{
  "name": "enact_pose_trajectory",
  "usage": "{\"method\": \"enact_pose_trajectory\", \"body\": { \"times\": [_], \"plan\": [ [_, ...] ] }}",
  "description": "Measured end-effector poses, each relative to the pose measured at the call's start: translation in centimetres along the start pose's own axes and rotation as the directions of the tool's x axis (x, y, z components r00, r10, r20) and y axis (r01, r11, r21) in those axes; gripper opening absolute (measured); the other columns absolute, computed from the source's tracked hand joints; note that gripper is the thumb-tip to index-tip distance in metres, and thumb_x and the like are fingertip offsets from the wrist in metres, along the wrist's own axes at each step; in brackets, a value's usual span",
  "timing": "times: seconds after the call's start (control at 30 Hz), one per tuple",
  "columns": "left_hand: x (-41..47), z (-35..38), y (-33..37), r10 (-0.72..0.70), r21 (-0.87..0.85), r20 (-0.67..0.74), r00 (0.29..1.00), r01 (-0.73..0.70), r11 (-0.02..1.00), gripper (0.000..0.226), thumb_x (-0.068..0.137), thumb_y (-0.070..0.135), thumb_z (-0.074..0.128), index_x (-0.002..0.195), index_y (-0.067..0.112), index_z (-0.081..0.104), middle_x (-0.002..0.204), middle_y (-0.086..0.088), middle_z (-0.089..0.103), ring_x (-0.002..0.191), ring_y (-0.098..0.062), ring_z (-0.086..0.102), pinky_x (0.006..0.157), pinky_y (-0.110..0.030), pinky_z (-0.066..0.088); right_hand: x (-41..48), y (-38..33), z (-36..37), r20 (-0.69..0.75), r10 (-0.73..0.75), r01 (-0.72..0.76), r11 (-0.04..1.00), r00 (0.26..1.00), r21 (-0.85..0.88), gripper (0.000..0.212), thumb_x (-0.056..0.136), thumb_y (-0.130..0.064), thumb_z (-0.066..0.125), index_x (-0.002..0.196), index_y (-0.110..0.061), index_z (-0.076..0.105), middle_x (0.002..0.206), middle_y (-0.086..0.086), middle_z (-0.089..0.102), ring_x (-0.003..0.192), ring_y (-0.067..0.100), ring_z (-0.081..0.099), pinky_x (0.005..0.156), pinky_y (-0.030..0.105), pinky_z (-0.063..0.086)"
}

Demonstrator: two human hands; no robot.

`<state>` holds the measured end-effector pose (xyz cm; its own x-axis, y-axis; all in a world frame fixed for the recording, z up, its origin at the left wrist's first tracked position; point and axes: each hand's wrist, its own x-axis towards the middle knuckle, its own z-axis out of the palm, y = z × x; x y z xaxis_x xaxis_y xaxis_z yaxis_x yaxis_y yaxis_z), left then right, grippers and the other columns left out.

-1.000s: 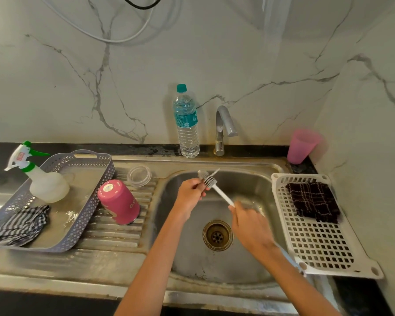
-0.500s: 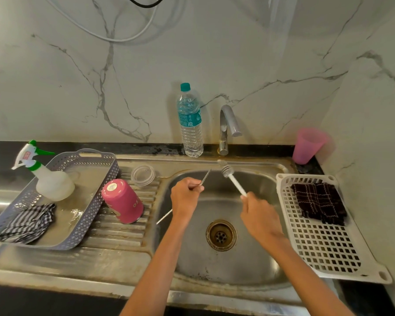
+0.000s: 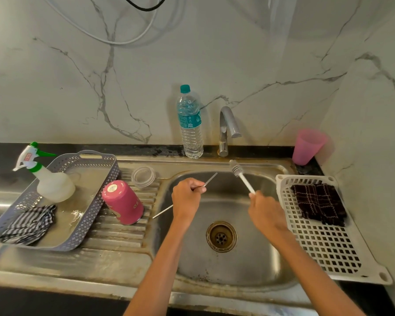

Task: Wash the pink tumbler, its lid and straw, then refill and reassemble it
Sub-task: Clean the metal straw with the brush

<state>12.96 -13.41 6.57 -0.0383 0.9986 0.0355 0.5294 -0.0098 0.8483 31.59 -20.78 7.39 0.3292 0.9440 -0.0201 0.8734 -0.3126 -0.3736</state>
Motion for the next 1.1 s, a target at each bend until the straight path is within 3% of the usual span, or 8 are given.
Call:
{"method": "enact_pose_trajectory", "body": {
  "times": [0.13,0.3,0.4,0.57,0.7,0.83,0.97,1.1],
  "plan": [
    [0.5,-0.2,-0.1,-0.127,-0.180,0.005,0.992,0.126,0.976,0.010,0.092,0.011,0.064,0.091,0.017,0.072,0.075,0.005,0.074,0.068,-0.013,0.071,0.081,-0.040,0.059,-3.0,-1.6,0.5,0.076,-0.239,0.238,0.971,0.968,0.021,0.031,0.103,-0.036,0.023,0.101,-0.018,0.048,0.067,-0.005,0.057,0.058,0.016,0.059,0.051,0.031,0.049],
    [0.1,0.0,-0.1,-0.175,-0.269,0.020,0.984,0.174,0.947,0.012,0.094,0.013,0.063,0.100,0.008,0.073,0.078,0.000,0.075,0.067,-0.015,0.070,0.070,-0.028,0.059,-0.8,0.0,0.3,-0.020,0.000,0.001,0.999,1.000,0.047,0.035,0.104,-0.033,0.024,0.107,-0.011,0.051,0.078,0.004,0.063,0.063,0.019,0.054,0.054,0.028,0.040],
    [0.1,0.1,-0.1,-0.200,-0.272,0.019,0.980,0.197,0.942,0.012,0.095,0.012,0.063,0.100,0.008,0.072,0.077,0.000,0.074,0.067,-0.014,0.070,0.067,-0.025,0.058,-3.1,-1.9,1.0,0.032,-0.188,0.187,0.982,0.982,0.028,0.031,0.103,-0.035,0.023,0.103,-0.016,0.047,0.067,-0.003,0.059,0.055,0.016,0.059,0.047,0.028,0.048],
    [-0.1,0.2,0.4,-0.123,-0.191,-0.026,0.992,0.116,0.975,0.011,0.094,0.012,0.063,0.091,0.018,0.073,0.075,0.006,0.073,0.065,-0.009,0.069,0.073,-0.030,0.059,-1.5,-0.9,0.4,-0.013,0.014,-0.014,1.000,1.000,0.024,0.037,0.104,-0.034,0.023,0.107,-0.010,0.052,0.073,0.001,0.056,0.067,0.022,0.056,0.059,0.034,0.045],
    [0.1,0.2,0.5,-0.046,-0.068,-0.054,0.997,0.042,0.997,0.019,0.091,0.009,0.062,0.085,0.022,0.074,0.077,0.006,0.073,0.070,-0.007,0.068,0.079,-0.030,0.055,-3.7,-2.5,0.6,0.019,-0.190,0.191,0.982,0.982,-0.015,0.033,0.103,-0.036,0.022,0.103,-0.016,0.049,0.073,0.001,0.062,0.066,0.023,0.064,0.059,0.036,0.052],
    [-0.3,0.7,0.4,0.016,0.031,-0.086,0.996,-0.013,0.999,0.019,0.089,0.006,0.061,0.089,0.017,0.077,0.081,0.002,0.073,0.079,-0.014,0.067,0.079,-0.028,0.051,-1.6,-1.0,0.2,-0.010,0.007,-0.006,1.000,1.000,0.019,0.037,0.104,-0.033,0.024,0.111,-0.011,0.053,0.091,0.009,0.067,0.085,0.029,0.065,0.064,0.033,0.042],
    [-0.4,0.8,0.4,0.046,0.074,-0.112,0.993,-0.038,0.997,0.019,0.090,0.003,0.060,0.094,0.013,0.077,0.087,0.000,0.075,0.083,-0.015,0.067,0.074,-0.016,0.042,-3.8,-2.5,0.7,0.038,-0.200,0.200,0.980,0.979,-0.004,0.034,0.104,-0.036,0.023,0.104,-0.016,0.050,0.070,-0.003,0.058,0.063,0.019,0.060,0.056,0.029,0.047],
    [-0.9,0.8,0.8,0.063,0.076,-0.122,0.991,-0.054,0.996,0.022,0.093,0.000,0.058,0.099,0.011,0.075,0.091,0.001,0.074,0.083,-0.007,0.062,0.074,-0.009,0.036,-2.2,-1.0,1.0,0.001,-0.021,0.021,0.998,1.000,0.063,0.038,0.104,-0.034,0.024,0.109,-0.011,0.054,0.083,0.003,0.065,0.074,0.023,0.062,0.063,0.032,0.047]
  ]
}}
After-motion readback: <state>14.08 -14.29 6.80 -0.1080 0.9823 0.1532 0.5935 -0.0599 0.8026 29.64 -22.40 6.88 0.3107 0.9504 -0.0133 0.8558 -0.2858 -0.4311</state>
